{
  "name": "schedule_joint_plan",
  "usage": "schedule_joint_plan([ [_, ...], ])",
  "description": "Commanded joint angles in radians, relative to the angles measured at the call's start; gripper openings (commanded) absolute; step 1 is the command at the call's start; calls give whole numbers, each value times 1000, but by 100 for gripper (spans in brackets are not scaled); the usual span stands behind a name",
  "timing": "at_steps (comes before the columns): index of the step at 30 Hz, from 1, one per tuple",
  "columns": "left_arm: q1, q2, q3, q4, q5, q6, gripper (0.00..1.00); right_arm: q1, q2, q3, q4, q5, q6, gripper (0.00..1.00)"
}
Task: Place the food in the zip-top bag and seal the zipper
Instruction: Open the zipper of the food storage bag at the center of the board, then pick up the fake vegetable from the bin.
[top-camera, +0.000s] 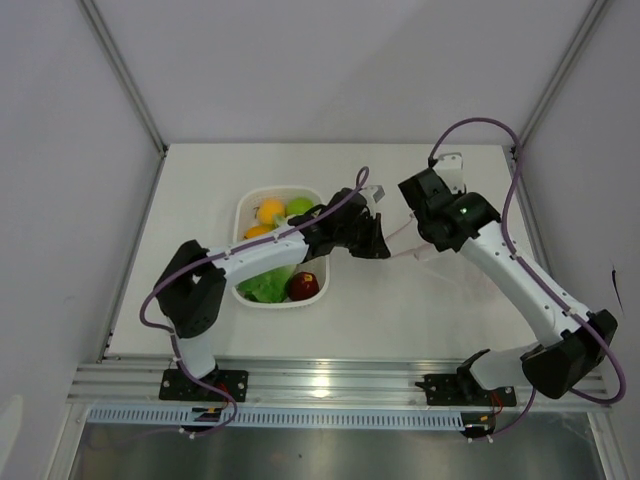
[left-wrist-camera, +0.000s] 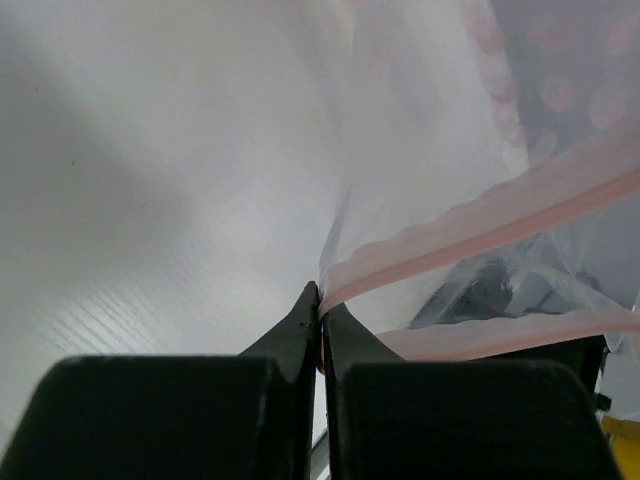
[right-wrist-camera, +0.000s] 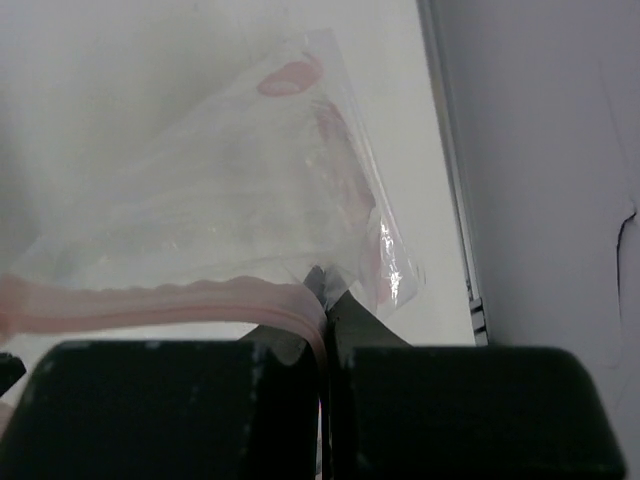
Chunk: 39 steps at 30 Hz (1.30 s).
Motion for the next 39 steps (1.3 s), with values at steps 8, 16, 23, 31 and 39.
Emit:
schedule_joint_plan([
  [8, 20, 20, -50, -27, 24, 53, 2, 55, -11, -123, 59, -134, 17, 0],
  [16, 21, -67, -97, -38, -66, 90, 53, 67, 2, -161, 87, -170, 14, 0],
  [23, 20, -234, -165, 6, -133, 168, 85, 69, 5, -190, 110, -197, 12, 0],
  [31, 20, -502, -298, 54, -180, 267, 100, 72, 14, -219, 142, -234, 2, 0],
  [39, 87, -734, -470, -35, -192, 525, 99, 81, 20, -216, 150, -259, -11, 0],
])
